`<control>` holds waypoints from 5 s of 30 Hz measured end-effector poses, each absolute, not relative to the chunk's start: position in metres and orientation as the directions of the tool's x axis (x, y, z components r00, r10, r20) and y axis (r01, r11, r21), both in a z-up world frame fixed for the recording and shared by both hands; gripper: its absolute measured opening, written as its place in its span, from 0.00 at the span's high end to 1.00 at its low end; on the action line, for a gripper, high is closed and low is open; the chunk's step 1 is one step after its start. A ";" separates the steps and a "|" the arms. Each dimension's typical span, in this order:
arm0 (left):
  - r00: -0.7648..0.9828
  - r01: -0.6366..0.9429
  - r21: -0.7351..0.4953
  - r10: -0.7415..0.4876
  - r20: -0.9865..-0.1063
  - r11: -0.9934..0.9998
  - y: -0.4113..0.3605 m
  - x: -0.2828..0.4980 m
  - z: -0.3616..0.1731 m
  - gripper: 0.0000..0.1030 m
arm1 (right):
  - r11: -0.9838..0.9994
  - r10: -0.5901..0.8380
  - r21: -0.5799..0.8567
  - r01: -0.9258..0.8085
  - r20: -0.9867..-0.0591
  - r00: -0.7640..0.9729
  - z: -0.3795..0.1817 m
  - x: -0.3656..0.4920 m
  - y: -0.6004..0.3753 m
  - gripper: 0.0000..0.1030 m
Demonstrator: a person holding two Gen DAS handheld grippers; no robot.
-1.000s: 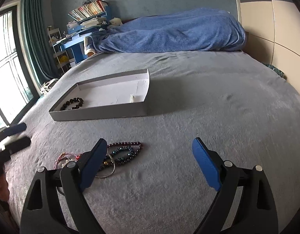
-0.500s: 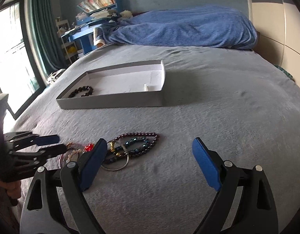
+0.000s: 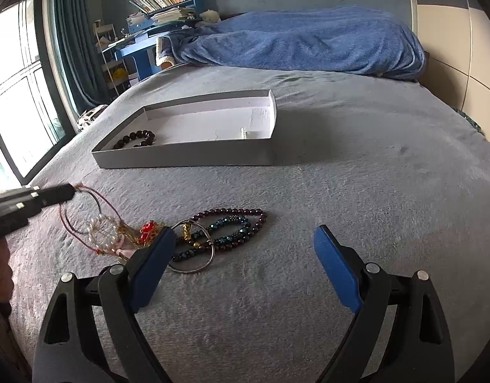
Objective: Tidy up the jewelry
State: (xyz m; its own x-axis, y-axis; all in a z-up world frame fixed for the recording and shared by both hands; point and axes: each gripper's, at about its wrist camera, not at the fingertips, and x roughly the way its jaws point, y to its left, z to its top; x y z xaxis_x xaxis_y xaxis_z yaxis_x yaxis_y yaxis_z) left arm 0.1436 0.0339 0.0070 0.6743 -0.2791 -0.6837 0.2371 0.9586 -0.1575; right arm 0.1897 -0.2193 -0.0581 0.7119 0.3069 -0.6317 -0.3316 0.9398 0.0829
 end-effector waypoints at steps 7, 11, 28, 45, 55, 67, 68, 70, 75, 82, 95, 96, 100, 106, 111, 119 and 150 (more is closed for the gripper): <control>0.631 0.164 -0.118 -0.197 -0.750 0.979 0.047 0.151 -0.005 0.96 | 0.940 0.305 0.084 -0.330 -0.638 0.707 -0.061 0.192 -0.220 0.15; 0.592 0.080 -0.080 -0.113 -0.798 0.994 0.064 0.154 -0.019 0.96 | 0.941 0.305 0.091 -0.326 -0.643 0.702 -0.062 0.194 -0.220 0.15; 0.605 0.009 -0.071 -0.062 -0.794 0.997 0.078 0.152 -0.017 0.68 | 0.913 0.320 0.038 -0.407 -0.686 0.653 -0.072 0.192 -0.194 0.23; 0.623 0.046 -0.106 -0.111 -0.774 0.993 0.070 0.150 -0.012 0.62 | 0.881 0.287 -0.056 -0.469 -0.724 0.627 -0.084 0.196 -0.166 0.53; 0.641 0.271 -0.107 -0.262 -0.721 0.957 0.009 0.143 0.001 0.61 | 0.907 0.306 0.010 -0.422 -0.703 0.642 -0.070 0.190 -0.197 0.53; 0.565 0.404 -0.047 -0.290 -0.773 0.913 -0.066 0.163 -0.019 0.62 | 0.928 0.300 0.052 -0.368 -0.688 0.660 -0.067 0.189 -0.224 0.53; 0.552 0.404 -0.059 -0.294 -0.780 0.913 -0.069 0.168 -0.023 0.62 | 0.928 0.303 0.057 -0.367 -0.687 0.660 -0.067 0.189 -0.225 0.53; 0.532 0.401 -0.080 -0.303 -0.791 0.913 -0.072 0.175 -0.029 0.68 | 0.928 0.308 0.063 -0.367 -0.686 0.659 -0.067 0.190 -0.225 0.53; 0.534 0.400 -0.116 -0.334 -0.777 0.909 -0.067 0.178 -0.030 0.91 | 0.926 0.317 0.071 -0.372 -0.679 0.662 -0.065 0.192 -0.222 0.53; 0.612 0.373 -0.116 -0.338 -0.715 0.921 -0.046 0.176 0.001 0.97 | 0.920 0.345 0.096 -0.380 -0.656 0.671 -0.056 0.198 -0.214 0.53; 0.715 0.314 -0.165 -0.347 -0.606 0.935 0.009 0.206 0.069 0.97 | 0.903 0.395 0.121 -0.413 -0.615 0.683 -0.024 0.237 -0.195 0.53; 0.721 0.314 -0.163 -0.346 -0.601 0.935 0.011 0.208 0.074 0.97 | 0.902 0.397 0.121 -0.416 -0.612 0.684 -0.022 0.239 -0.193 0.53; 0.747 0.308 -0.157 -0.341 -0.570 0.938 0.019 0.226 0.094 0.97 | 0.894 0.411 0.109 -0.436 -0.589 0.696 -0.006 0.254 -0.179 0.53; 0.770 0.298 -0.182 -0.349 -0.534 0.937 0.025 0.251 0.111 0.97 | 0.886 0.416 0.081 -0.457 -0.575 0.705 0.014 0.282 -0.158 0.53; 0.762 0.292 -0.192 -0.350 -0.545 0.937 0.025 0.273 0.103 0.97 | 0.887 0.411 0.083 -0.455 -0.592 0.693 0.012 0.303 -0.145 0.53; 0.736 0.261 -0.185 -0.319 -0.597 0.948 0.030 0.308 0.071 0.97 | 0.889 0.387 0.080 -0.451 -0.658 0.645 -0.017 0.335 -0.118 0.53; 0.733 0.146 -0.162 -0.217 -0.645 0.976 0.062 0.298 0.046 0.23 | 0.902 0.338 0.054 -0.429 -0.706 0.622 -0.040 0.341 -0.114 0.37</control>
State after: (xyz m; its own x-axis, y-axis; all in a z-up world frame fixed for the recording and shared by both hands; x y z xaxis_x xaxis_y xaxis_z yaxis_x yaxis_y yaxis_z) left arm 0.2979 0.0619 0.0456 0.7326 -0.2168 -0.6452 0.1458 0.9759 -0.1623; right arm 0.3413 -0.1136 -0.0403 0.6220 0.3381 -0.7062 -0.4288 0.9018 0.0540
